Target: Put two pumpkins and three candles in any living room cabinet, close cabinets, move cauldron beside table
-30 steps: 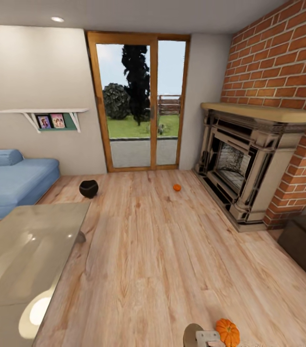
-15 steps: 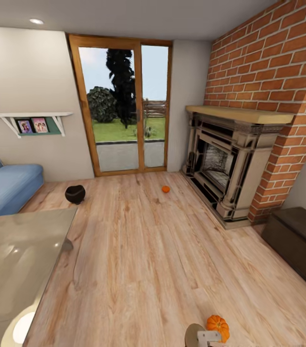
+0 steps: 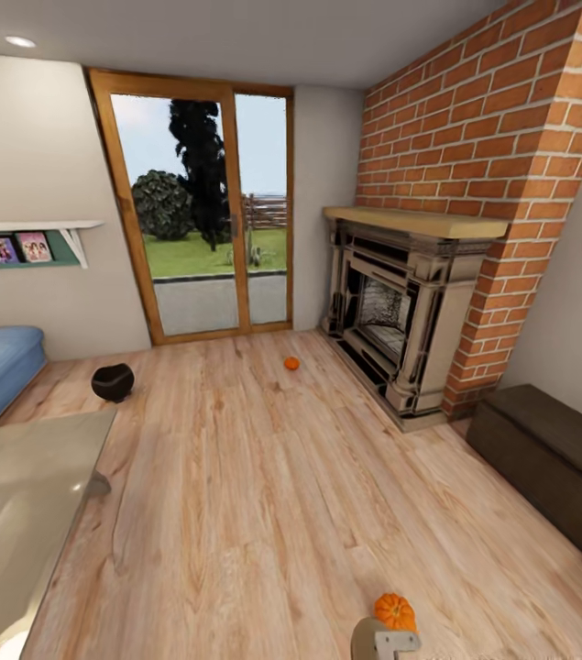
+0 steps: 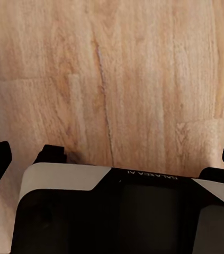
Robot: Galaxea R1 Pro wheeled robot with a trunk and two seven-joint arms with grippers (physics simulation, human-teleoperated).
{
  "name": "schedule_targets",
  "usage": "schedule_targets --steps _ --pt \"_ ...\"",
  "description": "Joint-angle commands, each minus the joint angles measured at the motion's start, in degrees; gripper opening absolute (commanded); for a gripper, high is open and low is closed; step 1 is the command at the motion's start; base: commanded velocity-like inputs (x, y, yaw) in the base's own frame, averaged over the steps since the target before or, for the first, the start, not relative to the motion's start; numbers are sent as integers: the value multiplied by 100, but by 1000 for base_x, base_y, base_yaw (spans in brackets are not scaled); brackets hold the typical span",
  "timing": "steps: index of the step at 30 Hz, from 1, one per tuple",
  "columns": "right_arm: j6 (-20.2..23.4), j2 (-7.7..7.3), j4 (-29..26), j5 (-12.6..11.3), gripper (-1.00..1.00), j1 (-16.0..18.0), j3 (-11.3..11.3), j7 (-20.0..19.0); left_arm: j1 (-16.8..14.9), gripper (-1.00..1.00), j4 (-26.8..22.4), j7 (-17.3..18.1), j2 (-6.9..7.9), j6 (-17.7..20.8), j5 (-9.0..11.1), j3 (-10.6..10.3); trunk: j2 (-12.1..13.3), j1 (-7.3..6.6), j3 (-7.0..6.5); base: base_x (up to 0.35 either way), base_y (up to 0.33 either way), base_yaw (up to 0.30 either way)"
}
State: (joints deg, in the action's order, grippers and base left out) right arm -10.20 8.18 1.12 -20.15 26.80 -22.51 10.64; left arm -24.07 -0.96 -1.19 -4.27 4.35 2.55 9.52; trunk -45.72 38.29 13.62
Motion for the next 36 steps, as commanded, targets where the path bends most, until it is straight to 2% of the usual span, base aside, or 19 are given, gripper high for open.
schedule_targets --steps 1,14,24,36 --pt "-23 4 11 -50 -100 4 -52 8 -1 100 -11 -13 1 31 27 23 -6 1 1 0 0 -206" --pt "-25 13 11 -50 -100 -8 -52 8 -1 100 -11 -45 12 39 27 23 -6 1 -85 0 0 -206" --pt "-26 34 11 -50 -100 -17 -52 8 -1 100 -9 -37 96 31 27 23 -6 1 -152 0 0 -203" --pt "-22 34 11 -50 -100 -17 -52 8 -1 100 -9 -43 94 31 27 23 -6 1 -232 0 0 -185"
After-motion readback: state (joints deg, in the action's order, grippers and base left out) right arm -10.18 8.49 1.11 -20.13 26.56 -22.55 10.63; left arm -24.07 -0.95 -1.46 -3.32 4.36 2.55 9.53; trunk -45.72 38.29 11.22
